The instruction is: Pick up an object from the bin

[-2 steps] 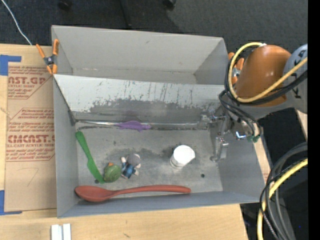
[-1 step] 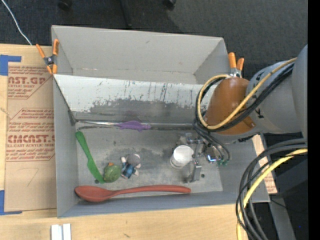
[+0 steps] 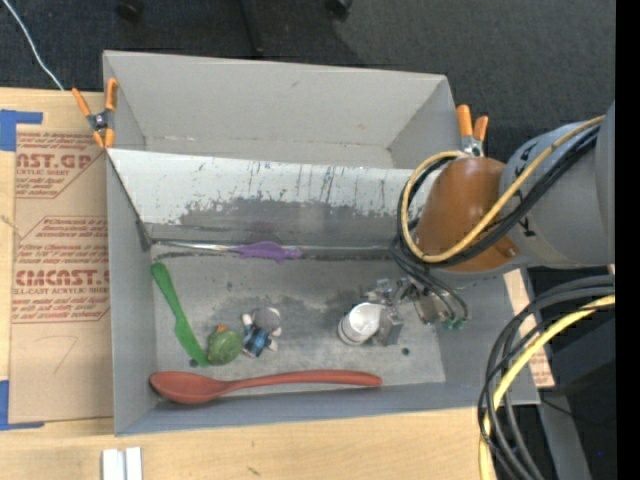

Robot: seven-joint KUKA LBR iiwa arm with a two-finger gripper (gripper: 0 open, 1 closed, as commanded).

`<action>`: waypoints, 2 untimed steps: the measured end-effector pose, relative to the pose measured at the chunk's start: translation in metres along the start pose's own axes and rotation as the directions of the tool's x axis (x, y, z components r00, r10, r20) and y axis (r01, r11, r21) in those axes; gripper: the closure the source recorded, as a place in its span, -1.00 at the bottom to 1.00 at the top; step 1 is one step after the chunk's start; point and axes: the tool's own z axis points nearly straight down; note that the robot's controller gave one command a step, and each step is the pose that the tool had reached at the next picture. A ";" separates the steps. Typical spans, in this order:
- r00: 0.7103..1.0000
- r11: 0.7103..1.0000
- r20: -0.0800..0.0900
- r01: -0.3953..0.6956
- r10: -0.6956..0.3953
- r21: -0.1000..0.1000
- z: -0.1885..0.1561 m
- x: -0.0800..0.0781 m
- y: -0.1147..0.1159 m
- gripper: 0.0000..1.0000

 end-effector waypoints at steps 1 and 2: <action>1.000 1.000 0.000 0.000 0.000 0.000 0.000 0.000 0.000 1.00; 0.999 0.999 -0.003 0.040 -0.040 -0.001 -0.112 0.010 0.004 1.00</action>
Offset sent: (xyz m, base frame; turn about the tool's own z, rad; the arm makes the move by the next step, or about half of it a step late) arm -0.0126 0.0020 0.1354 -0.0478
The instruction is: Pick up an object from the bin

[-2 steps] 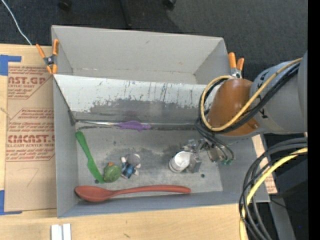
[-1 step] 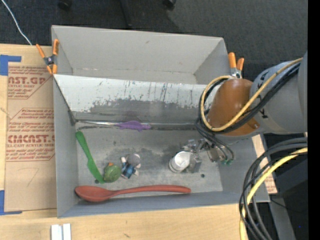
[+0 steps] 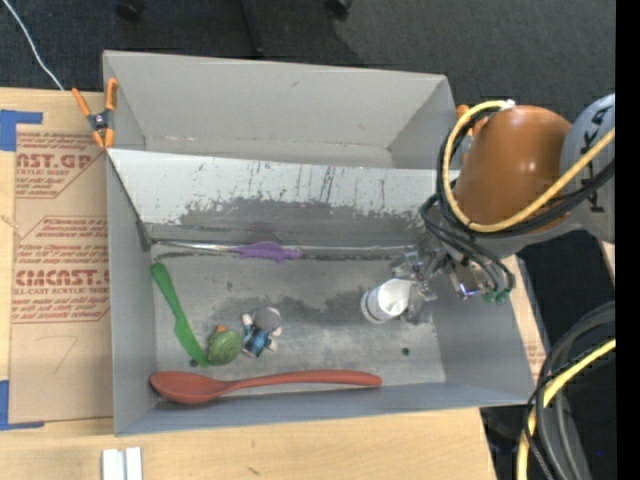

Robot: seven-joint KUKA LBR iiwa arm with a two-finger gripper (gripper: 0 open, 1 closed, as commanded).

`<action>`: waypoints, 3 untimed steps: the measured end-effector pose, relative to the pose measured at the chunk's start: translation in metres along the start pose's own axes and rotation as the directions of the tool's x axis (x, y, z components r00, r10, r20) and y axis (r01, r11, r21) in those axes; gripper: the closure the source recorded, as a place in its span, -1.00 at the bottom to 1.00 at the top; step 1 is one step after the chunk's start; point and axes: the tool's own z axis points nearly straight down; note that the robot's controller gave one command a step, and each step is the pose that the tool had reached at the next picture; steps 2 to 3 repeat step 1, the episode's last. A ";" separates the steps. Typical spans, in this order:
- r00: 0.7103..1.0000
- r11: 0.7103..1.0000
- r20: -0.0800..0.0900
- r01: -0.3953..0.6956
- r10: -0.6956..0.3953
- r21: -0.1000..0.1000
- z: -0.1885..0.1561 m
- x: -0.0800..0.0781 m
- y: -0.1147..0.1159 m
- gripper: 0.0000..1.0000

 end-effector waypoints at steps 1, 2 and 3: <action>1.000 1.000 0.005 0.004 -0.004 0.002 -0.021 -0.002 0.000 1.00; 1.000 1.000 0.005 0.004 -0.004 0.002 -0.021 -0.002 0.000 1.00; 1.000 1.000 0.005 0.004 -0.004 0.002 -0.021 -0.002 0.000 1.00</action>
Offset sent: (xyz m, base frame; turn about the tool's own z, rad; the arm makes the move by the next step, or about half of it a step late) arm -0.0249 -0.0022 -0.0187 -0.1295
